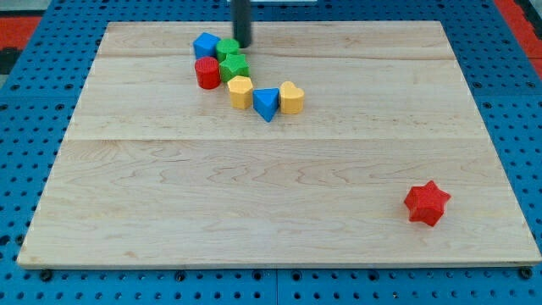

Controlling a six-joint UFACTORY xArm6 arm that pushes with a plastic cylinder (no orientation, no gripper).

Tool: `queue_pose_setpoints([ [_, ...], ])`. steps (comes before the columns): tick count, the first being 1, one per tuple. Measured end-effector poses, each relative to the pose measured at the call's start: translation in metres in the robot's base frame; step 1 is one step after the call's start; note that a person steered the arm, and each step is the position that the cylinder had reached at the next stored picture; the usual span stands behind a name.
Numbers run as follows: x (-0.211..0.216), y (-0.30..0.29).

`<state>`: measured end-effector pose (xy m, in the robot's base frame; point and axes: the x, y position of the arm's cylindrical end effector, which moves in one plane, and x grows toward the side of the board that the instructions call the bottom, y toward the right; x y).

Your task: Slide the blue cube into the hexagon

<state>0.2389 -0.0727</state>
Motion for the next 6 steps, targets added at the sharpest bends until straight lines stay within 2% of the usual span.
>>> queue_pose_setpoints([
  [1, 0.011, -0.007],
  [2, 0.0, -0.055],
  [3, 0.032, -0.098],
  [4, 0.069, -0.118],
  [5, 0.029, -0.136],
  [6, 0.077, -0.139],
])
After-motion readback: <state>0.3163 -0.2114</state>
